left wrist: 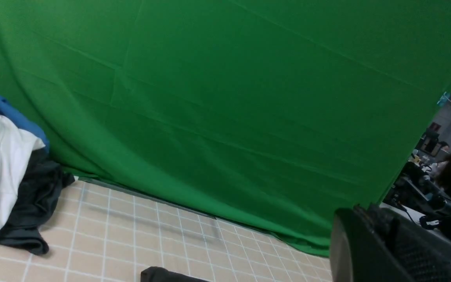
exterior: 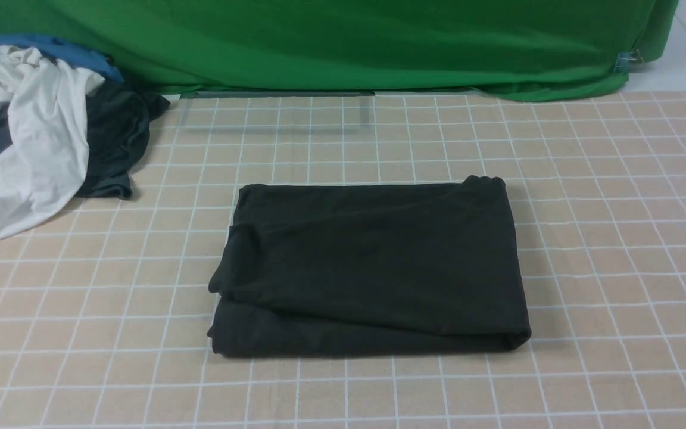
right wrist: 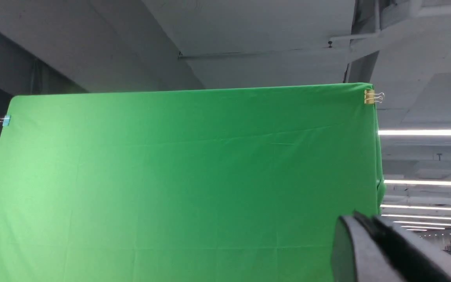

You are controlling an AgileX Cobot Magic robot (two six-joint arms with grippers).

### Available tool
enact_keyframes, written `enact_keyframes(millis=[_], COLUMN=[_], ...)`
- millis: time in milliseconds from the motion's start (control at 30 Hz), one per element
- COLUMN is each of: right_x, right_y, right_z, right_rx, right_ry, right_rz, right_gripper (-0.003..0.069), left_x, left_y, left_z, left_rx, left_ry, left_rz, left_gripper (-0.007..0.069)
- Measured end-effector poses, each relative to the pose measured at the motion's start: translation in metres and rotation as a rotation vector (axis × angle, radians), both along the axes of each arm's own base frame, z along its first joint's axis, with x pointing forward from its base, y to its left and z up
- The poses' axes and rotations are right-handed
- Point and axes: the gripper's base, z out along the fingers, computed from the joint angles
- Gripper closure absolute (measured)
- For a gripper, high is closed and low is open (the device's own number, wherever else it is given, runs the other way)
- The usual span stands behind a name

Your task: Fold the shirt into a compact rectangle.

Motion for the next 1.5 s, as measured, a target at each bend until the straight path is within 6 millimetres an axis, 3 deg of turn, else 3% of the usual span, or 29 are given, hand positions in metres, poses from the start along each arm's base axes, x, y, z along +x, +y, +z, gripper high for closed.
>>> enact_keyframes(millis=[367,767,967,1000,1033,1067,1167,1500], right_x=[0.002,0.002,0.002,0.002,0.002,0.003,0.004,0.006], right_y=[0.001,0.001,0.001,0.001,0.001,0.001,0.002,0.002], right_z=[-0.003,-0.003,-0.003,-0.004,-0.004,-0.005,-0.006,-0.009], right_rx=[-0.010,-0.011,-0.011,-0.013,-0.013,-0.017,-0.021,-0.030], right_ry=[0.040,0.041,0.042,0.048,0.048,0.064,0.078,0.109], right_rz=[0.003,0.003,0.004,0.004,0.004,0.005,0.006,0.008], right_gripper=[0.0529,0.0511,0.0496,0.0495,0.0495,0.0494,0.0487,0.0463], left_x=[0.001,0.007,0.020,0.024,0.025,0.031,0.037,0.036], left_y=[-0.001,0.003,0.005,0.006,0.006,0.007,0.009,0.009], left_z=[-0.007,-0.014,-0.060,-0.079,-0.082,-0.103,-0.133,-0.153], left_rx=[0.015,0.097,0.135,0.140,0.142,0.145,0.138,0.120], left_ry=[0.080,0.037,-0.006,0.006,0.016,0.032,0.084,0.261], left_rz=[-0.011,0.049,0.122,0.135,0.137,0.155,0.184,0.179], left_gripper=[0.0611,0.0611,0.0611,0.0611,0.0611,0.0611,0.0611,0.0611])
